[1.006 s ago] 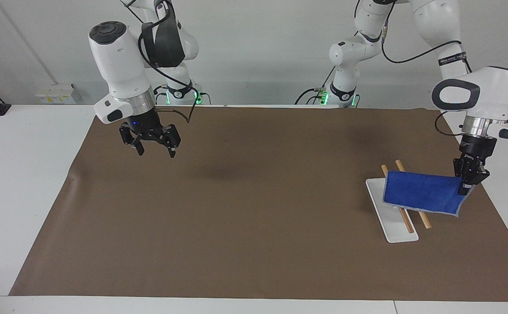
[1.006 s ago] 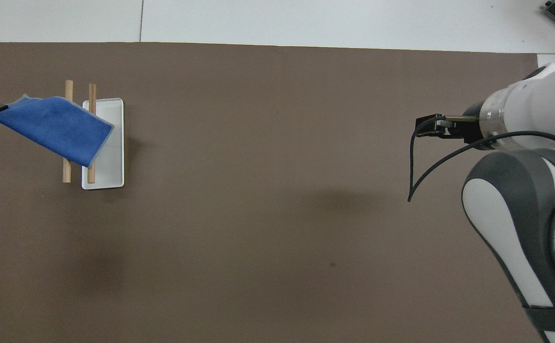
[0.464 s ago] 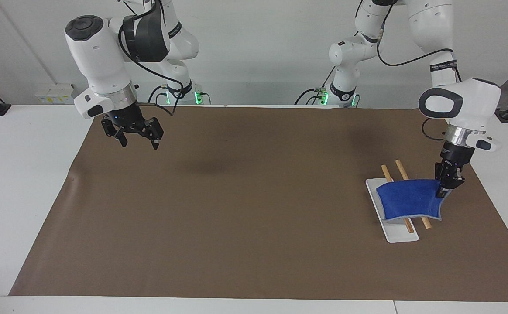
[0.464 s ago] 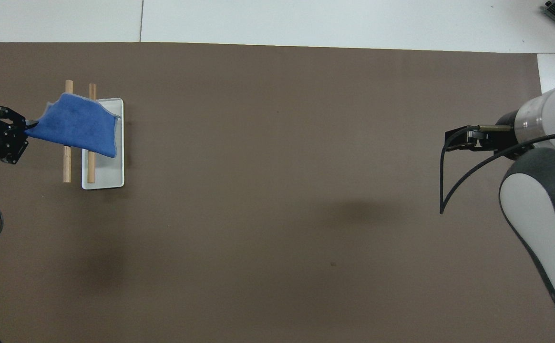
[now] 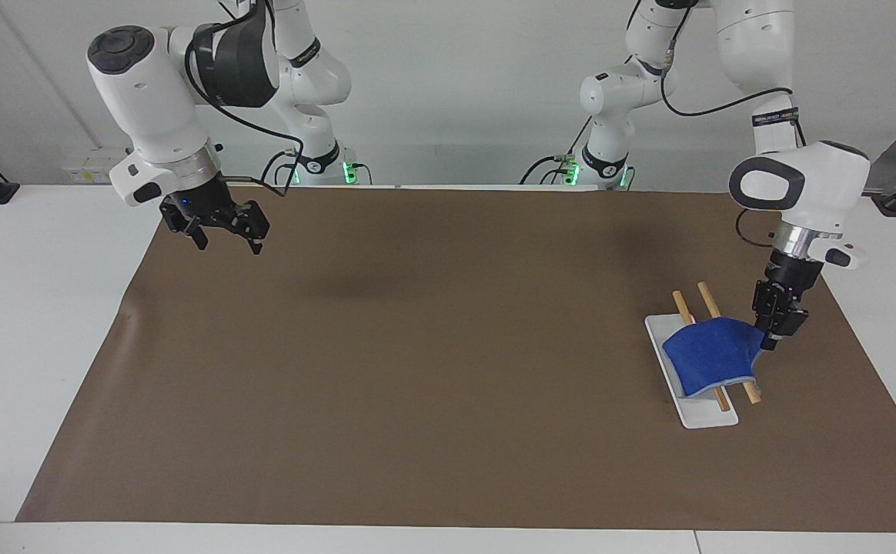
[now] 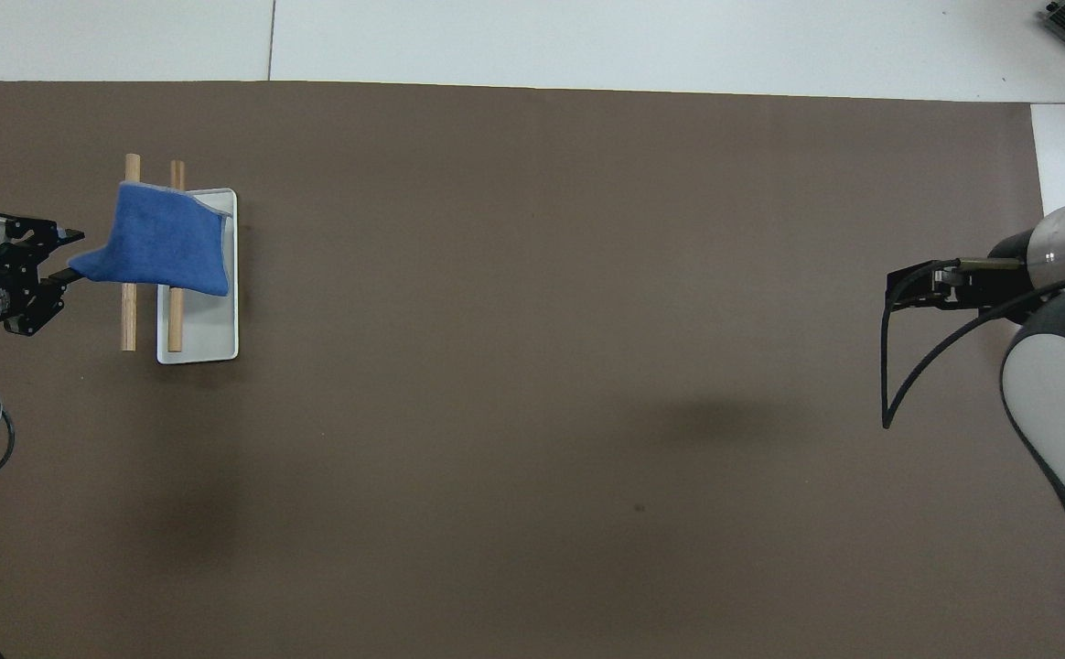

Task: Right arm passes towel to left arm to hang
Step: 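Open the left gripper to release the towel on the sticks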

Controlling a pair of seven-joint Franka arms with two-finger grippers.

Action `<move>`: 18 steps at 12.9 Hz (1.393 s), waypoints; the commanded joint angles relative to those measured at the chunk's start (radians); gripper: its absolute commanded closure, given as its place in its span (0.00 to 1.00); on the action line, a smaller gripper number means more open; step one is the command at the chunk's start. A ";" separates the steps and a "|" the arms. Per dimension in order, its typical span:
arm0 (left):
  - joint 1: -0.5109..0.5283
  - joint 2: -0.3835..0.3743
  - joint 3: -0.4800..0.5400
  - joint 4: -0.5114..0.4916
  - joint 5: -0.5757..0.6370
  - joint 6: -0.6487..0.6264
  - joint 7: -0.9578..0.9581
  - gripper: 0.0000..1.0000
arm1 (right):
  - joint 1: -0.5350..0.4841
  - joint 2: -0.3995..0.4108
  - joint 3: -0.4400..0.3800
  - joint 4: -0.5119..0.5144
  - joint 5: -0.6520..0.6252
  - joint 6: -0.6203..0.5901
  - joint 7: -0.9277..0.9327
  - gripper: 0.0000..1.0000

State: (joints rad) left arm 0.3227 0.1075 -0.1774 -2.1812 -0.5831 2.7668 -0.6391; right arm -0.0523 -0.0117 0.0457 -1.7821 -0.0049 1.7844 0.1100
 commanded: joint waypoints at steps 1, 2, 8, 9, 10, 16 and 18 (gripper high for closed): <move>0.007 -0.028 0.003 -0.025 -0.008 0.007 0.047 0.32 | -0.020 -0.027 0.003 -0.028 -0.018 -0.011 -0.018 0.00; 0.009 -0.023 0.004 -0.009 -0.006 0.002 0.077 0.32 | -0.020 -0.027 0.003 -0.026 -0.017 -0.013 -0.018 0.00; 0.073 0.050 0.016 0.329 0.348 -0.481 0.159 0.33 | -0.012 -0.025 0.008 -0.022 -0.007 -0.003 -0.024 0.00; 0.069 0.070 0.015 0.424 0.405 -0.603 0.159 0.33 | -0.011 -0.024 0.008 -0.022 -0.013 -0.006 -0.033 0.00; 0.061 0.081 0.015 0.495 0.448 -0.696 0.160 0.33 | -0.009 -0.024 0.011 -0.020 -0.017 -0.005 -0.045 0.00; -0.051 0.069 -0.023 0.690 0.606 -1.020 0.162 0.39 | 0.017 -0.014 0.019 0.012 -0.046 -0.007 -0.043 0.00; -0.085 0.070 -0.053 0.744 0.638 -1.111 0.197 0.40 | 0.026 -0.013 0.019 0.024 -0.049 -0.017 -0.038 0.00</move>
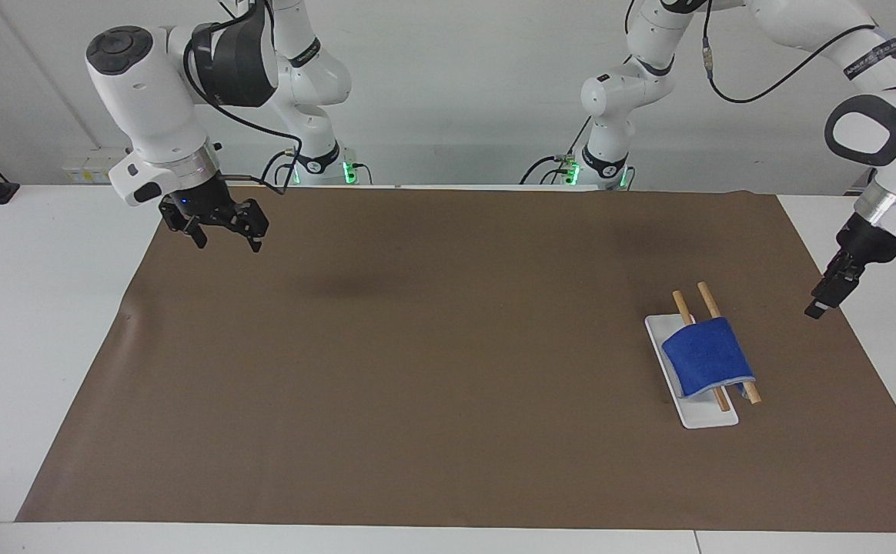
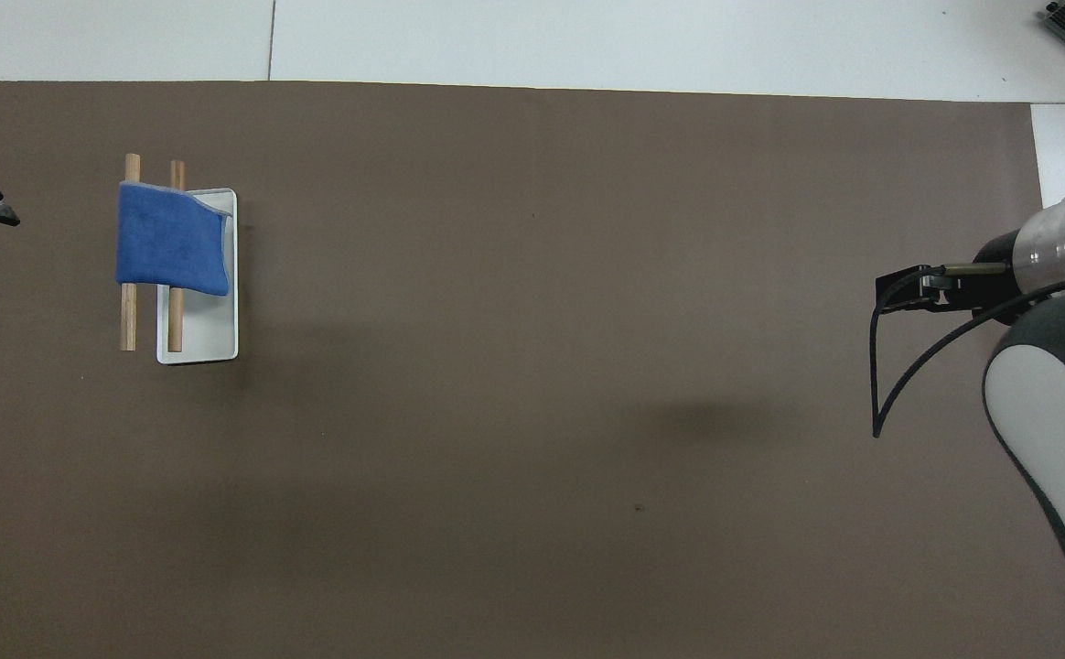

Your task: Right arm passes towel to left arm to hang

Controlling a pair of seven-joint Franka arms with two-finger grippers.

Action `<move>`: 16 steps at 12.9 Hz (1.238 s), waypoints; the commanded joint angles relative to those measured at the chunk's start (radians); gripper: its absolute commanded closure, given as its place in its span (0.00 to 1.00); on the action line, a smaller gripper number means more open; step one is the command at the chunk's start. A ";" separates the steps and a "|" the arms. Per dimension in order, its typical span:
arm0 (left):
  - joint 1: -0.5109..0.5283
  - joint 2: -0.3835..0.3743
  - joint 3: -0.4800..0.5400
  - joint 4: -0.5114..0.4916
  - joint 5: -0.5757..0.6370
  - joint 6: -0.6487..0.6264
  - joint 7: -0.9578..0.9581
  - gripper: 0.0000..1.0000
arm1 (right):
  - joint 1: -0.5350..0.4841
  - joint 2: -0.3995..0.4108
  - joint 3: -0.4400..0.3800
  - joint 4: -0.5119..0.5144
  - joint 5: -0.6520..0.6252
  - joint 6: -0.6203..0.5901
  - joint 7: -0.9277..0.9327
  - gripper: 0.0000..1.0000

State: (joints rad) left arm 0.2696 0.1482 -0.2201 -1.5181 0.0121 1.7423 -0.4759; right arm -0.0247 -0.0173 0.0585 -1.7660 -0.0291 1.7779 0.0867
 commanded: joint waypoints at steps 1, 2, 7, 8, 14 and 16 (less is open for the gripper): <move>-0.036 0.028 -0.027 0.088 0.046 -0.125 0.077 0.41 | 0.000 -0.007 0.006 0.010 -0.026 -0.012 -0.012 0.00; -0.046 0.028 -0.042 0.095 0.052 -0.162 0.124 0.43 | -0.003 -0.007 0.006 0.010 -0.029 -0.011 -0.012 0.00; -0.104 0.022 -0.065 0.124 0.117 -0.262 0.233 0.44 | -0.003 -0.013 0.006 0.007 -0.009 -0.005 -0.019 0.00; -0.104 0.022 -0.065 0.136 0.115 -0.273 0.249 0.45 | -0.003 -0.015 0.006 0.003 -0.008 -0.011 -0.021 0.00; -0.092 -0.044 -0.064 0.073 0.052 -0.164 0.250 0.00 | -0.004 -0.013 0.006 0.005 0.003 0.000 -0.030 0.00; -0.095 -0.047 -0.062 0.059 0.052 -0.159 0.238 0.00 | -0.004 -0.015 0.006 0.008 0.014 0.000 -0.065 0.00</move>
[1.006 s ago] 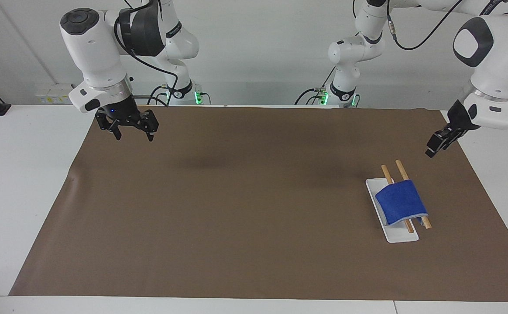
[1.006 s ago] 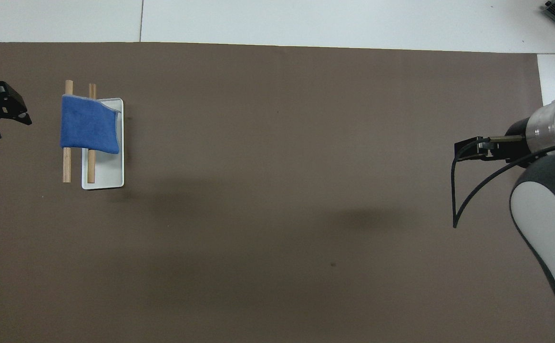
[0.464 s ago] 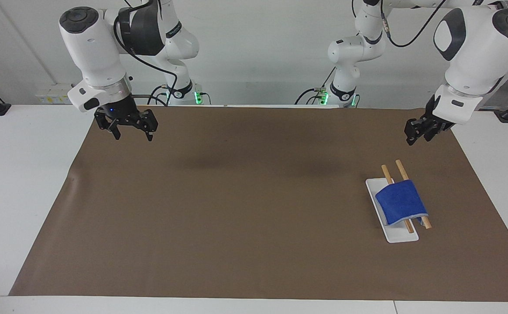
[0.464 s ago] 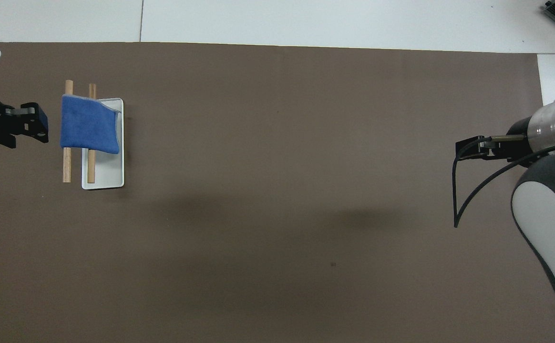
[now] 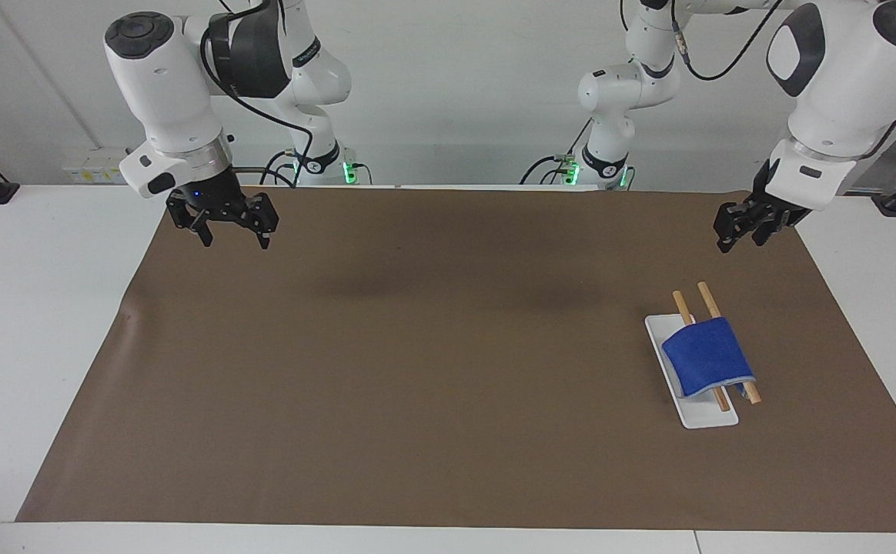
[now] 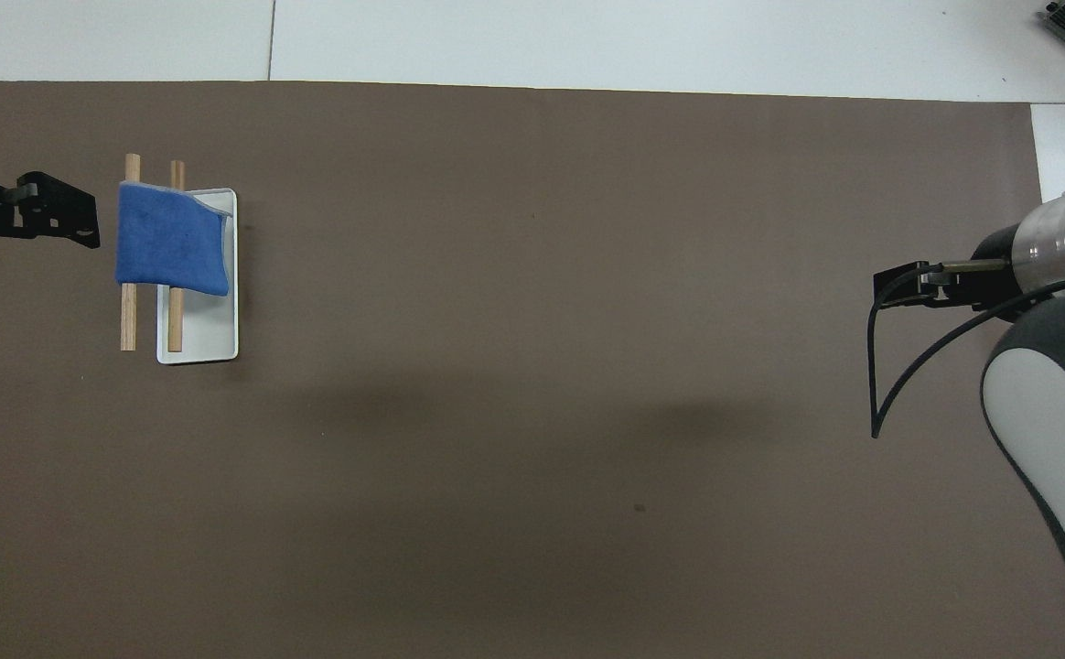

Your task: Right arm passes towel to left arm to hang

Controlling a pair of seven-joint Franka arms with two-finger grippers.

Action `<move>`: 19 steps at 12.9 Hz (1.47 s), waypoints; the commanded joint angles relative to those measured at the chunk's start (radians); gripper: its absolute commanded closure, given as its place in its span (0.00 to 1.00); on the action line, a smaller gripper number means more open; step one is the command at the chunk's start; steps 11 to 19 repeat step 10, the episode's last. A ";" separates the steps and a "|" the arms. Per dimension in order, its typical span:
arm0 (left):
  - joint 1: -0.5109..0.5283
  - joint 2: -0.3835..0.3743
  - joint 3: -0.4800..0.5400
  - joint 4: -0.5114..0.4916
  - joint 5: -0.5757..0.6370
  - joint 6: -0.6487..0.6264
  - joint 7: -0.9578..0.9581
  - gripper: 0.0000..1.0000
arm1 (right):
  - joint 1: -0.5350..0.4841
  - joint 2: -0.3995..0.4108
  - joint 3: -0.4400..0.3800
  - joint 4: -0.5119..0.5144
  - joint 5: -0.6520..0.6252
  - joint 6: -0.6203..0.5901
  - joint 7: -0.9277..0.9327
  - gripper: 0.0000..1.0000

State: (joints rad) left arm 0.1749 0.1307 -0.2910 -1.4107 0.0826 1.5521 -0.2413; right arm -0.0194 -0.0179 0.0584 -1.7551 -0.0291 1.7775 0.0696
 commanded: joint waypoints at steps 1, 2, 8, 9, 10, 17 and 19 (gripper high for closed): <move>-0.005 -0.031 0.009 -0.048 -0.018 0.034 -0.003 0.00 | -0.010 -0.014 0.006 -0.004 0.015 0.000 -0.053 0.00; -0.002 -0.031 0.009 -0.048 -0.018 0.039 0.003 0.00 | -0.008 -0.016 0.005 -0.004 0.015 -0.001 -0.051 0.00; -0.002 -0.030 0.007 -0.047 -0.018 0.068 0.198 0.00 | -0.010 -0.016 0.005 -0.004 0.014 0.005 -0.051 0.00; -0.005 -0.030 0.007 -0.045 -0.018 0.069 0.198 0.00 | -0.008 -0.017 0.006 -0.004 0.014 0.008 -0.045 0.00; -0.006 -0.030 0.007 -0.047 -0.018 0.069 0.195 0.00 | -0.008 -0.017 0.006 -0.004 0.014 0.008 -0.050 0.00; -0.006 -0.030 0.007 -0.047 -0.018 0.069 0.195 0.00 | -0.008 -0.017 0.006 -0.004 0.014 0.008 -0.050 0.00; -0.006 -0.030 0.007 -0.047 -0.018 0.069 0.195 0.00 | -0.008 -0.017 0.006 -0.004 0.014 0.008 -0.050 0.00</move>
